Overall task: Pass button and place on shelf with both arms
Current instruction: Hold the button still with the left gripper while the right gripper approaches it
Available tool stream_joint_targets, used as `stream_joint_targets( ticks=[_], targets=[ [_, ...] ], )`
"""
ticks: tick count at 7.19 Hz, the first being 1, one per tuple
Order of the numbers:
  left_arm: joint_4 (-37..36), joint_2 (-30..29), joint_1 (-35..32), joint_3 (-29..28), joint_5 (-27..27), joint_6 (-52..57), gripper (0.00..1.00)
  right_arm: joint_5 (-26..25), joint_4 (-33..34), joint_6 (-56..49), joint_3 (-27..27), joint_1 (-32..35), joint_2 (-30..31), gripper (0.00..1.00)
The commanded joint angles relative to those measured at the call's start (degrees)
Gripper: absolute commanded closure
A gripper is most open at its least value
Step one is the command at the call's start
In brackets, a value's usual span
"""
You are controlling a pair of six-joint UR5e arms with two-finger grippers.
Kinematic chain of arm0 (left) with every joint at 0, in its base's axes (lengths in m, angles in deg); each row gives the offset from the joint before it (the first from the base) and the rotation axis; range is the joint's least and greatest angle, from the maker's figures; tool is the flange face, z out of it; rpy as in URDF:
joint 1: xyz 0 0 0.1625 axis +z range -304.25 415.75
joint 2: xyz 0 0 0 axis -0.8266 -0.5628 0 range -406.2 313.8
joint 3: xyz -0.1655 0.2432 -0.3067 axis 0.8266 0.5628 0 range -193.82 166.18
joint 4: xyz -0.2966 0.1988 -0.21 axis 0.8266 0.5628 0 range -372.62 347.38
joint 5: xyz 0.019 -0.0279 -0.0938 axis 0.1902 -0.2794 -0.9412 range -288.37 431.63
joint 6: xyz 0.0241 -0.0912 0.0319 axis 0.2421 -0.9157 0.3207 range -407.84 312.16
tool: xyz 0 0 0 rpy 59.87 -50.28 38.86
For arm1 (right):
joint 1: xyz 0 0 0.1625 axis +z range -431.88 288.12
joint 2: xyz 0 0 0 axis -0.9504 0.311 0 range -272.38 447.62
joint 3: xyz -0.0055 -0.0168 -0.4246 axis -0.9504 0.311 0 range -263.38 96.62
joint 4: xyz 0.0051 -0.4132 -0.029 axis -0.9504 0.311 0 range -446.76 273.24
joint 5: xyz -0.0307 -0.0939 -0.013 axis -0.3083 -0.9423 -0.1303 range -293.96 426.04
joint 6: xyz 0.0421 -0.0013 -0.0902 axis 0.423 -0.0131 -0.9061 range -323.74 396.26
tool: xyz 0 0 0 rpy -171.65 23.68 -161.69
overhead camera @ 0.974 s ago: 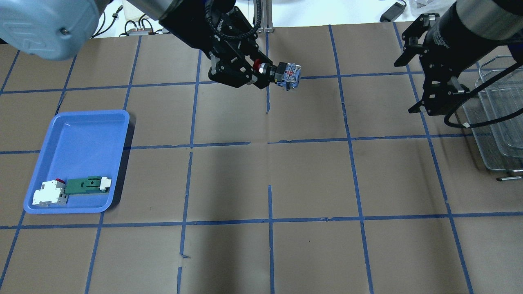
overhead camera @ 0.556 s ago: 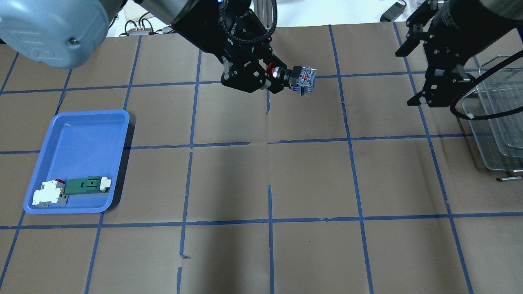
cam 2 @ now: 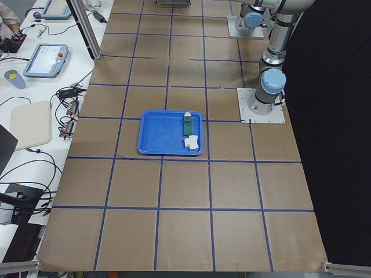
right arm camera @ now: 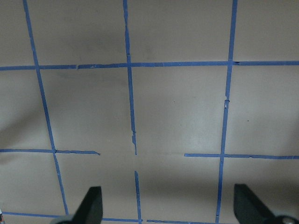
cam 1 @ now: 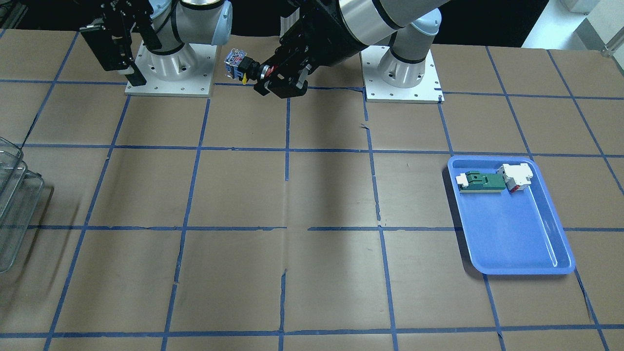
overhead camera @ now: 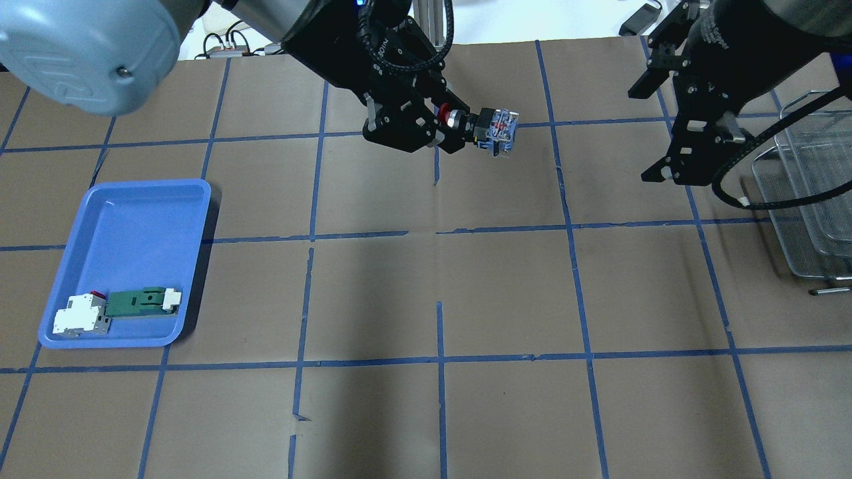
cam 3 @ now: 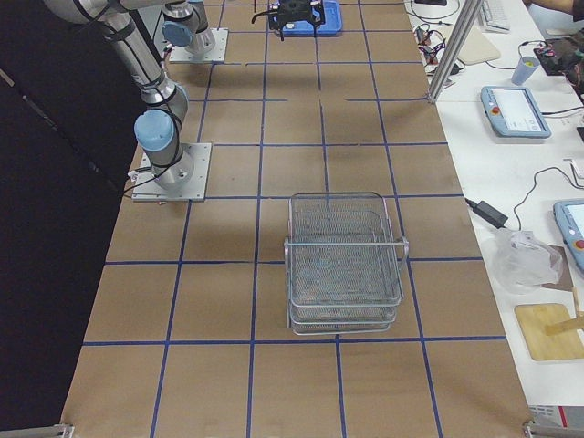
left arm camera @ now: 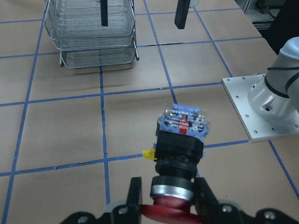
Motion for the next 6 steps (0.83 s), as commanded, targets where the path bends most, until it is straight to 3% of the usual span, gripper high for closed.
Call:
stream_joint_targets(
  ticks=[1,3,6],
  targets=[
    [-2.25,0.48,-0.09,0.20,2.03,-5.99,1.00,0.26,0.23,4.40,0.56,3.83,0.03,0.00],
    [-2.52,1.01,-0.44,0.90,3.45,-6.26,1.00,3.15,0.58,8.95,2.83,5.68,-0.67,0.00],
    [-2.53,1.45,-0.61,0.82,3.36,-6.26,1.00,3.25,3.65,10.72,3.29,7.69,-2.86,0.00]
  ],
)
